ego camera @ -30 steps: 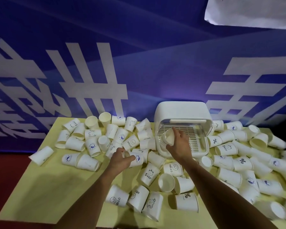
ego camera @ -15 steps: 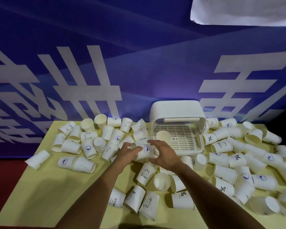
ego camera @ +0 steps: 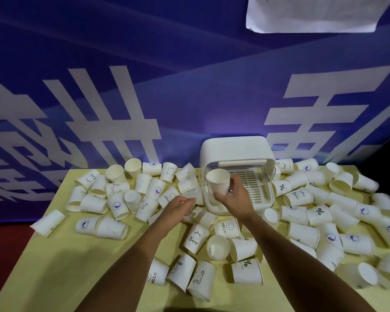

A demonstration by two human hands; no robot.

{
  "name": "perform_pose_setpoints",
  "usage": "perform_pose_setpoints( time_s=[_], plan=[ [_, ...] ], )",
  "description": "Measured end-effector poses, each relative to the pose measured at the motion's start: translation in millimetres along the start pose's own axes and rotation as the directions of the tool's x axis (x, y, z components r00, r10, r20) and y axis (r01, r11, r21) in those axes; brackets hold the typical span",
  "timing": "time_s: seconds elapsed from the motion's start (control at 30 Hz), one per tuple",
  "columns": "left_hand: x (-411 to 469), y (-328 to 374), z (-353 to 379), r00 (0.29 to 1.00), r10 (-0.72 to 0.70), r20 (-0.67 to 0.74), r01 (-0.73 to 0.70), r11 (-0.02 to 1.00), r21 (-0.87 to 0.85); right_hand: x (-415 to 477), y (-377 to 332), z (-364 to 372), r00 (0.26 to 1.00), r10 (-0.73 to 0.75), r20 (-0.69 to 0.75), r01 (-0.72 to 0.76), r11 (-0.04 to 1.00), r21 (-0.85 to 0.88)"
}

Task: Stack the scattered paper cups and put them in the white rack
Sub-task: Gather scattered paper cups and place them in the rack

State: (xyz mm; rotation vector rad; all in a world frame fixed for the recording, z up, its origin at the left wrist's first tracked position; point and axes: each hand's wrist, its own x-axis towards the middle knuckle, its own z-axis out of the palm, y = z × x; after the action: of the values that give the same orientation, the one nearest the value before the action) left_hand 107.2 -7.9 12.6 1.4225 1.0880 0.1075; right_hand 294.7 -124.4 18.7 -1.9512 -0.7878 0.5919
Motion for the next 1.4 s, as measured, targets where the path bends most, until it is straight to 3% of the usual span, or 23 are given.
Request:
perform_pose_setpoints(
  time_s=[0.23, 0.7, 0.97, 1.1, 1.23, 1.4],
  plan=[
    [-6, -14, -5, 0.999, -0.043, -0.006, 0.043, 0.993, 0.109, 11, 3, 1, 0.998, 0.03, -0.063, -0.024, 0.996, 0.088],
    [-22, -34, -17, 0.994, -0.088, -0.061, 0.099, 0.972, 0.212, 18, 13, 12, 1.0, 0.019, -0.022, -0.018, 1.0, 0.01],
    [-26, -39, -27, 0.992, -0.099, -0.075, 0.113, 0.969, 0.22, 15, 10, 14, 0.999, 0.01, -0.046, -0.013, 0.996, -0.083],
    [-30, -48, -33, 0.994, -0.092, -0.066, 0.105, 0.97, 0.218, 5, 5, 15, 0.989, -0.113, -0.095, 0.09, 0.973, -0.215],
    [-37, -68, -35, 0.991, -0.117, -0.071, 0.131, 0.961, 0.245, -6, -2, 30, 0.98, -0.198, -0.018, 0.186, 0.942, -0.278],
    [-48, -90, -45, 0.991, -0.128, -0.029, 0.13, 0.924, 0.361, -20, -1, 64, 0.963, -0.182, 0.199, 0.242, 0.909, -0.339]
  ],
)
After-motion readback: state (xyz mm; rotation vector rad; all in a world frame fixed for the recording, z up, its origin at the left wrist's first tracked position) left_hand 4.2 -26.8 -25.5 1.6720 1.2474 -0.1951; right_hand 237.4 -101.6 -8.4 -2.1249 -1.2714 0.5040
